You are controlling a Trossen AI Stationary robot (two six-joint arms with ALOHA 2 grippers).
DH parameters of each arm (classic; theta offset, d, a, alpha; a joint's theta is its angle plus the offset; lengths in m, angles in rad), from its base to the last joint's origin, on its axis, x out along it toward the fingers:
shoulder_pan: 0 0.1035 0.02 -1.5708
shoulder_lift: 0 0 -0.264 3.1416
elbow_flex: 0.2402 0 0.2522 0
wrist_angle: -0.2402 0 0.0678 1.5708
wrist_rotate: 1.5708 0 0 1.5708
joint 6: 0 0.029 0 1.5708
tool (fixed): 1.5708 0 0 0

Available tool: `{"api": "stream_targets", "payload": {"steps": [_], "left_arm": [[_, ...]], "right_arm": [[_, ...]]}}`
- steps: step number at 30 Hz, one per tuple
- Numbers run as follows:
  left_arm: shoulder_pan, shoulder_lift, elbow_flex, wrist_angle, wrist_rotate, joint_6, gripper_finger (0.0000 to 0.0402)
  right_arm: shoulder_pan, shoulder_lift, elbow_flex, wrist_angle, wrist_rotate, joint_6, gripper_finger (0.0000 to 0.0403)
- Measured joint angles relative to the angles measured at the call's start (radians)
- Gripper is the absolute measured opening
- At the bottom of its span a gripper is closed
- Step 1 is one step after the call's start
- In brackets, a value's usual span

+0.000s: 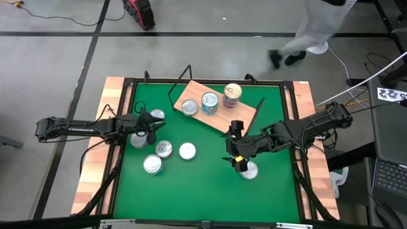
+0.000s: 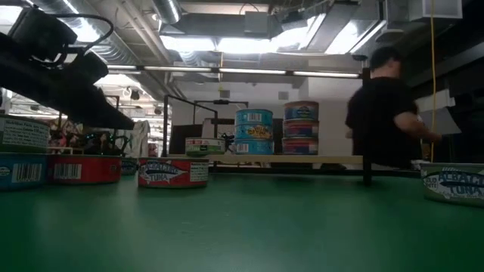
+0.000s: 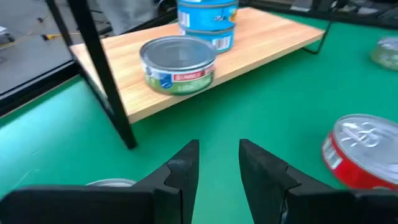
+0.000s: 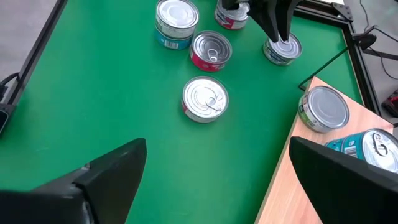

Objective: Stack canned seafood by type on shelf
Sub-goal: Put the green tuna can on the shelf

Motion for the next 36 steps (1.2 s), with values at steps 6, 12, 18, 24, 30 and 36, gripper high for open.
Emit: {"api": "stream_targets", "payload": {"steps": [6, 12, 18, 24, 30, 36], "left_arm": [[0.04, 0.039, 0.0, 0.002, -0.024, -0.007, 0.0126], [0.062, 0.052, 0.0, 0.012, -0.025, -0.035, 0.0184], [0.064, 0.066, 0.047, -0.064, -0.025, -0.077, 0.0206], [0.064, 0.169, 0.182, -0.202, -0.025, -0.068, 0.0207], [0.065, 0.338, 0.258, -0.315, -0.049, -0.107, 0.0207], [0.065, 0.482, 0.288, -0.313, -0.094, -0.095, 0.0207]], "right_arm": [[0.0, 0.0, 0.0, 0.0, 0.0, -0.001, 0.0392], [0.0, 0.0, 0.0, -0.001, 0.0, -0.01, 0.0392], [0.0, 0.0, 0.0, -0.001, 0.0, -0.012, 0.0392], [0.0, 0.001, 0.0, -0.001, 0.0, -0.025, 0.0392], [0.0, 0.001, 0.0, -0.001, 0.0, -0.037, 0.0392], [0.0, 0.001, 0.0, -0.003, 0.0, -0.038, 0.0392]]}}
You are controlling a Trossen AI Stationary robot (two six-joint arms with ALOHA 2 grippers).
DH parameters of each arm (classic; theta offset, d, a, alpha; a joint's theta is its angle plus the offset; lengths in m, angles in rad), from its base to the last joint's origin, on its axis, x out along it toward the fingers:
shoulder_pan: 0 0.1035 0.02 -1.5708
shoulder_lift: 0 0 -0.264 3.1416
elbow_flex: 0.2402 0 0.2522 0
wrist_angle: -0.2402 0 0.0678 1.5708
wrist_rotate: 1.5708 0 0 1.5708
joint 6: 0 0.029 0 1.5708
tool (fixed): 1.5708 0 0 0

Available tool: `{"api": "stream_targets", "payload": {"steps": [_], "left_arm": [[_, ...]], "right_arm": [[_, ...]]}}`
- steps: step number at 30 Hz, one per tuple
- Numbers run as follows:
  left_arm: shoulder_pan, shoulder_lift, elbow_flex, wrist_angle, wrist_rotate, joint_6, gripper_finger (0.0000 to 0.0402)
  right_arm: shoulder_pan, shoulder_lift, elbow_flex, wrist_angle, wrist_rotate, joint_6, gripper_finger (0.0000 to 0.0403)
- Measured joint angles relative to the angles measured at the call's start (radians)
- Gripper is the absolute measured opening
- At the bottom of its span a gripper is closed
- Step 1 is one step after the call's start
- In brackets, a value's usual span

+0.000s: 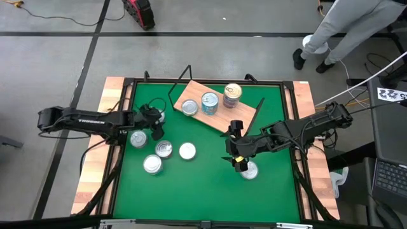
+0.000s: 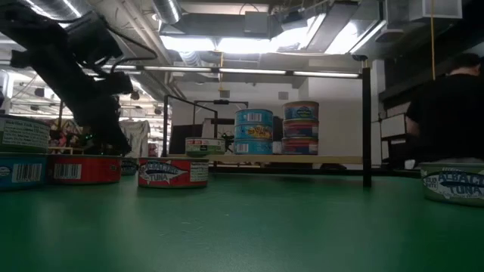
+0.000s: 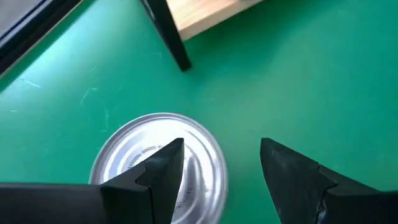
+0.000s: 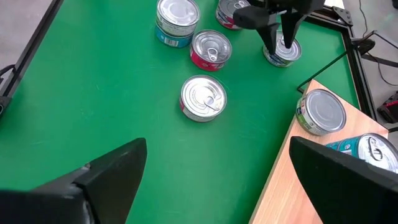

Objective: Stack canned seafood by type on shelf
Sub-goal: Put the green tuna can on the shelf

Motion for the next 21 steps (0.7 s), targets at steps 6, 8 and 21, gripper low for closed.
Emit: {"api": "stream_targets", "payload": {"steps": [6, 8, 21], "left_arm": [[0.0, 0.092, 0.009, 0.002, -0.041, 0.008, 0.0207], [0.0, 0.117, 0.009, 0.001, -0.053, 0.008, 0.0207], [0.0, 0.18, 0.013, 0.032, -0.098, 0.011, 0.0121]], "right_arm": [[0.0, 0.0, 0.0, -0.001, 0.0, -0.001, 0.0392], [0.0, 0.0, 0.0, -0.001, 0.0, -0.001, 0.0392], [0.0, 0.0, 0.0, -0.011, 0.0, -0.034, 0.0392]]}}
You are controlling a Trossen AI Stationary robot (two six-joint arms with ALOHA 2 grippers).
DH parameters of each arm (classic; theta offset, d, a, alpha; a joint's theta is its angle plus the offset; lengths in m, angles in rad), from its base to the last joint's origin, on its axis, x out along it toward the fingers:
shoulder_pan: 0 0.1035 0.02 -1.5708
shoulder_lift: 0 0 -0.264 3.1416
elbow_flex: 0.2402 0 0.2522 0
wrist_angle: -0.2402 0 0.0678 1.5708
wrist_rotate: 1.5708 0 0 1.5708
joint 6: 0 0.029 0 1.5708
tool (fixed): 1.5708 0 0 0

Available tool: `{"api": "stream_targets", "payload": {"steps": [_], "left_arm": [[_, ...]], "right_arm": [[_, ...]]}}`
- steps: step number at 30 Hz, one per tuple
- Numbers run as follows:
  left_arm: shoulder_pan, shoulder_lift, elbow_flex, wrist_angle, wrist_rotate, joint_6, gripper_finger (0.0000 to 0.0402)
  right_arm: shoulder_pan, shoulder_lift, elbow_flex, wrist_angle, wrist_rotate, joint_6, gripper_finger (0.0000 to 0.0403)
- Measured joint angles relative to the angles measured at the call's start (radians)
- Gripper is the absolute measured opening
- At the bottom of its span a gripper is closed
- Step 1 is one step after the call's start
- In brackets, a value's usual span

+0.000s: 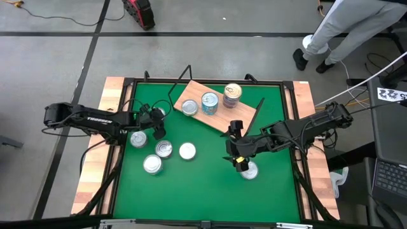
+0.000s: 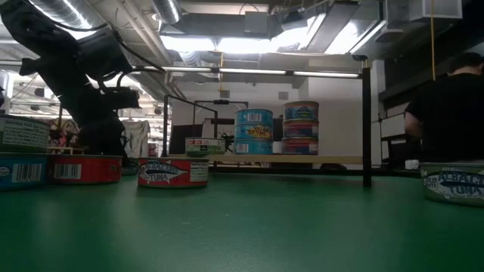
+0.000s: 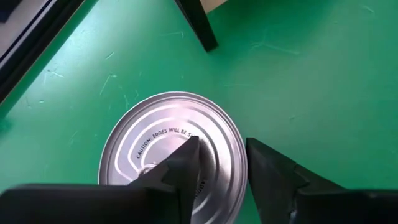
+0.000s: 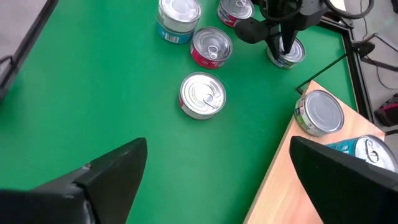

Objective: Stack canned seafood by type on shelf
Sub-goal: Put the green tuna can on the shelf

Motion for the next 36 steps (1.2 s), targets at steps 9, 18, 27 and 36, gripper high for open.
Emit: {"api": "stream_targets", "payload": {"steps": [9, 18, 27, 36], "left_arm": [[0.0, 0.0, 0.0, -0.001, -0.002, 0.0, 0.0043], [0.0, -0.001, -0.002, -0.002, -0.002, -0.005, 0.0004], [0.0, -0.001, 0.005, -0.005, 0.007, -0.033, 0.0001], [-0.028, 0.003, 0.087, -0.021, 0.1, -0.035, 0.0]], "right_arm": [[0.0, -0.042, 0.0, -0.117, 0.076, -0.006, 0.0392], [0.0, -0.129, -0.084, -0.144, 0.09, 0.042, 0.0392], [0.0, -0.194, -0.281, 0.023, 0.086, 0.076, 0.0392], [0.0, -0.196, -0.383, 0.103, 0.081, 0.076, 0.0392]]}}
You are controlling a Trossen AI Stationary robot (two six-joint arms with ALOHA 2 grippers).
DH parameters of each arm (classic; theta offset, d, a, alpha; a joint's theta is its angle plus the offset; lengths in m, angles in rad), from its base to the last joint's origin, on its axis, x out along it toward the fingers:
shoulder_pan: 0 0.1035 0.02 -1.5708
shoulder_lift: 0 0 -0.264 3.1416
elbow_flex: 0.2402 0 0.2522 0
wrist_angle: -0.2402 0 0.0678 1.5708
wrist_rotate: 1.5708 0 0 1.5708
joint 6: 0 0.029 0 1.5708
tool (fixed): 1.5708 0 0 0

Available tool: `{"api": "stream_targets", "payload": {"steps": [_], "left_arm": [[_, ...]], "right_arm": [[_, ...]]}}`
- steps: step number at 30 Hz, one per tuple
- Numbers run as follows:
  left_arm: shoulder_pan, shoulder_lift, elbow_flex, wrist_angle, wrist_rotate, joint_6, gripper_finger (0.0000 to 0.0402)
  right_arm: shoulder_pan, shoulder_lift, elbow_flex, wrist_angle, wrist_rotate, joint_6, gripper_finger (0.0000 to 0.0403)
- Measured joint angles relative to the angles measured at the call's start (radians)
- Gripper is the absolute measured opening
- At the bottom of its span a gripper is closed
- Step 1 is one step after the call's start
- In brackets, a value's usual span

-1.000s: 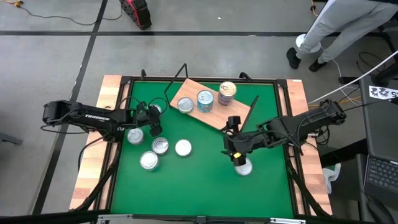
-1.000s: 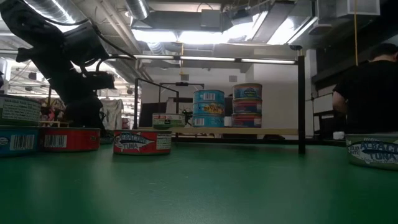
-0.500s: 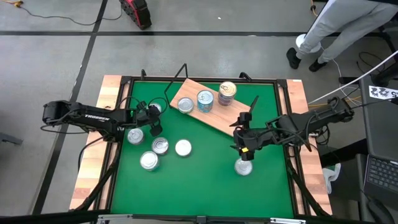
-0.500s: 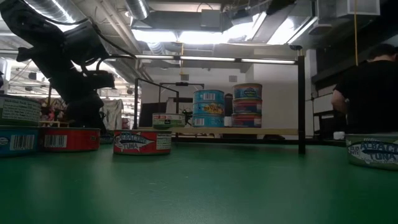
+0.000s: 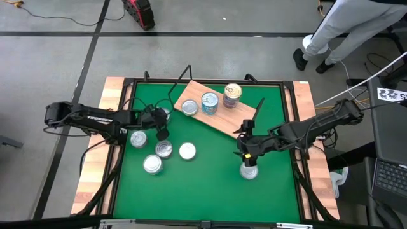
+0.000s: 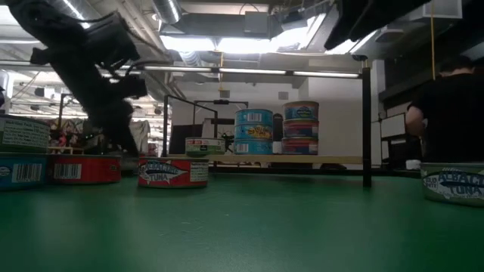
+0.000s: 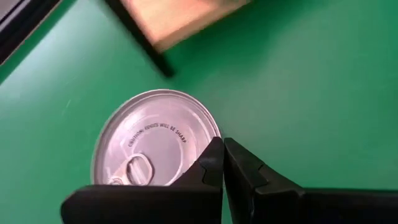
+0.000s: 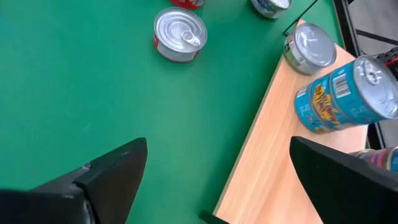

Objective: Stack canned seafood by type on shelf
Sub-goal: Put the green tuna can on the shelf

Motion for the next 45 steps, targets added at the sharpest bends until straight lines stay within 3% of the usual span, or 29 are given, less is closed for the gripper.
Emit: {"api": "stream_targets", "payload": {"steps": [11, 30, 45], "left_arm": [[-0.082, -0.001, 0.053, 0.006, 0.052, -0.061, 0.0], [-0.224, -0.002, 0.141, 0.02, 0.056, -0.129, 0.0], [-0.27, 0.047, 0.244, 0.082, 0.058, -0.119, 0.0]], "right_arm": [[0.0, 0.0, -0.101, 0.094, -0.001, 0.011, 0.0392], [0.0, 0.0, -0.105, 0.145, -0.01, 0.015, 0.0392], [0.0, 0.0, -0.105, 0.145, -0.01, 0.013, 0.0392]]}}
